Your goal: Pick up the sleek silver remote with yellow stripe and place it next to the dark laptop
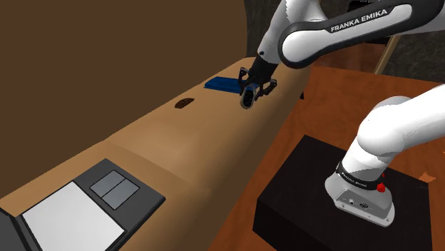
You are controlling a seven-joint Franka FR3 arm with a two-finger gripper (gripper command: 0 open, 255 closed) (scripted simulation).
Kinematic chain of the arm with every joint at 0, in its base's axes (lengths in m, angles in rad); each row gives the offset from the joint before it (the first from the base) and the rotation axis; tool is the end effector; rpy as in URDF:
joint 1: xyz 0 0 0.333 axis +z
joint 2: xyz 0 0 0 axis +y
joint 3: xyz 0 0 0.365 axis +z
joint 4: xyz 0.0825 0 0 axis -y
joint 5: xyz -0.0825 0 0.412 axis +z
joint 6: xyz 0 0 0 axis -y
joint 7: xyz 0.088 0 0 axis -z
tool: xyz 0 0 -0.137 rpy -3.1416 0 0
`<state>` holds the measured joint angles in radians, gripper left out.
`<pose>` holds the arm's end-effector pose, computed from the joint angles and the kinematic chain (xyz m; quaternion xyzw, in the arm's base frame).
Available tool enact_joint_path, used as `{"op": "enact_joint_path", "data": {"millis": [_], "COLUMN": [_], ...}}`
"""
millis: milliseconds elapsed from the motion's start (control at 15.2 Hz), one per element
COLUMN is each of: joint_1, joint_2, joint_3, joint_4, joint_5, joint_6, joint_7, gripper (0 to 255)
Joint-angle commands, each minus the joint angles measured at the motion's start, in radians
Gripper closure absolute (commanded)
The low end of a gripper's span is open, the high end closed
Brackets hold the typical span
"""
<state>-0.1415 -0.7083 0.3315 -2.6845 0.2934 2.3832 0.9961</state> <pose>0.3691 0.0817 0.4720 -0.8573 0.4764 -0.1577 0.1150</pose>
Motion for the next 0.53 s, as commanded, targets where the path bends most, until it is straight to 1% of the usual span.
{"op": "enact_joint_path", "data": {"millis": [0,462], "joint_1": [-0.003,-0.013], "joint_2": [-0.009,-0.03], "joint_3": [-0.005,-0.022], "joint_4": [0.022,0.103], "joint_5": [-0.006,-0.025], "joint_6": [-0.031,-0.133], "joint_7": [0.002,0.009], "gripper": [255,255]}}
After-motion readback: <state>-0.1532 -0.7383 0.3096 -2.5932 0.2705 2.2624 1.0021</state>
